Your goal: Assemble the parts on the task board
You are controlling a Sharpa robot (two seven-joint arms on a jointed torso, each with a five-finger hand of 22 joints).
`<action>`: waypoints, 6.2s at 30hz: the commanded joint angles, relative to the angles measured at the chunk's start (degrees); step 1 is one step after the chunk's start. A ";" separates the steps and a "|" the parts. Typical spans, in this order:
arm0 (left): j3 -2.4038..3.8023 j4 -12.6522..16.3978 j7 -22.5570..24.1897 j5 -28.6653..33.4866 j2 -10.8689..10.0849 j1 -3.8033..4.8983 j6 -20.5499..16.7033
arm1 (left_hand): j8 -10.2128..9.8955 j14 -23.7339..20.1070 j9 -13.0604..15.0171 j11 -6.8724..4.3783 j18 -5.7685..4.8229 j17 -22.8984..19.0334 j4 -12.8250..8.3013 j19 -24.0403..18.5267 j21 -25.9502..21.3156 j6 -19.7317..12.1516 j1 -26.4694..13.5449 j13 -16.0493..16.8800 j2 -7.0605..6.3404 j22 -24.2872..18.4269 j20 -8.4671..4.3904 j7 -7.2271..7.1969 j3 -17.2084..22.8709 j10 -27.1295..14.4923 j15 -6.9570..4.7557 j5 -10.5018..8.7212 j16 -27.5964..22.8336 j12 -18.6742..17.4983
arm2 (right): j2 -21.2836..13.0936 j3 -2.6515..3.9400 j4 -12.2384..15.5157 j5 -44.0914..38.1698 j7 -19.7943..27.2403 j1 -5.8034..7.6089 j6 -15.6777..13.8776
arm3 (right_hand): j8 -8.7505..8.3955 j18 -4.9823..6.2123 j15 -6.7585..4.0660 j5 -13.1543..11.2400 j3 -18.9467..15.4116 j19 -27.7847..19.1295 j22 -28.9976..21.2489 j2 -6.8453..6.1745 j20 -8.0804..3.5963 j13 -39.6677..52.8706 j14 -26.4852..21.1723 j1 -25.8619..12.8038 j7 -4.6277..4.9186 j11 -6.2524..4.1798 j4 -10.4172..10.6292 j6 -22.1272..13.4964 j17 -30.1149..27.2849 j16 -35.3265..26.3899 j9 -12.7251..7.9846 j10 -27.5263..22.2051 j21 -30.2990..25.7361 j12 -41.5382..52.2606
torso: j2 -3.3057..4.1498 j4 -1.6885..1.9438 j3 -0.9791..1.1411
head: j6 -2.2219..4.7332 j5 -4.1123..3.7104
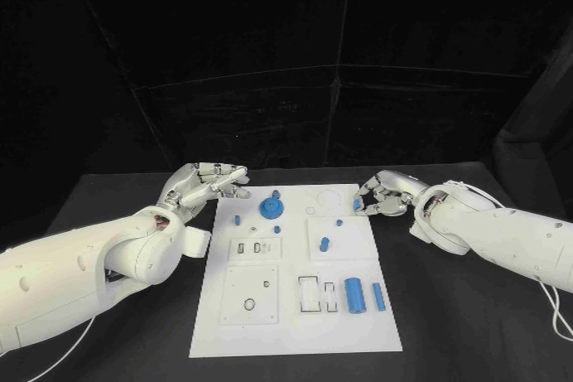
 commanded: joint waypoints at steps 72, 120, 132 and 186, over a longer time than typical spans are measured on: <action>0.05 -0.74 -0.07 -0.03 0.05 0.24 0.84 | -0.51 -0.43 -0.07 0.17 0.80 0.34 -0.68 0.26 -0.37 0.43 0.56 0.10 0.75 -0.18 0.31 0.06 0.11 0.22 0.03 0.20 -0.39 -0.48 | 2.67 0.23 14.74 -6.00 -14.20 0.81 -8.36 | 1.65 -0.37 -2.03 -1.50 9.30 1.55 6.63 3.31 -2.06 8.49 5.29 -3.32 -1.95 -2.23 -1.77 7.89 11.72 0.62 0.06 1.42 0.16 0.97 | -1.05 0.62 -0.92 | -1.19 0.74; 0.05 -2.28 -0.10 0.66 1.58 1.25 1.12 | -0.51 -0.39 -0.05 0.12 0.81 0.45 -0.79 0.31 -0.40 0.54 0.62 0.13 0.83 -0.20 0.29 0.00 0.15 0.36 0.01 0.20 -0.43 -0.49 | 17.37 -1.80 12.32 -16.51 -20.90 -2.92 -1.58 | 1.21 -0.33 -1.98 -1.36 9.89 1.50 6.45 1.83 -2.06 8.27 5.16 -5.69 -1.80 -2.13 -1.24 7.60 11.14 0.30 -0.18 1.21 0.05 0.57 | -1.11 0.74 -1.05 | -3.39 2.96; 0.05 -2.35 -0.13 0.66 1.57 1.25 1.16 | -0.51 -0.39 -0.05 0.12 0.81 0.45 -0.79 0.31 -0.40 0.54 0.62 0.13 0.83 -0.20 0.29 0.00 0.15 0.36 0.01 0.20 -0.43 -0.49 | 17.41 -1.84 12.45 -17.28 -21.44 -2.96 0.50 | 1.12 -0.34 -1.96 -1.35 9.87 1.51 6.45 1.36 -2.04 8.17 5.12 -6.09 -1.76 -2.10 -1.18 7.52 10.97 0.20 -0.22 1.12 0.04 0.43 | -1.13 0.78 -1.04 | -3.56 2.97; 0.03 -2.97 -1.67 -0.43 1.37 1.23 1.37 | -0.44 3.35 0.09 -0.81 0.96 2.33 -1.40 3.24 0.84 1.83 0.40 0.36 0.99 0.26 -0.78 -0.78 0.05 2.35 -1.22 0.23 1.19 -0.46 | 11.15 -1.88 20.89 -15.92 -16.48 -3.31 -14.71 | -0.78 -0.24 0.89 -0.21 1.21 1.32 6.02 -6.66 0.60 3.75 5.05 -10.94 1.80 1.20 5.96 -4.57 10.93 0.05 -0.30 -3.11 -0.29 -4.77 | -1.31 0.65 -1.07 | -3.29 3.09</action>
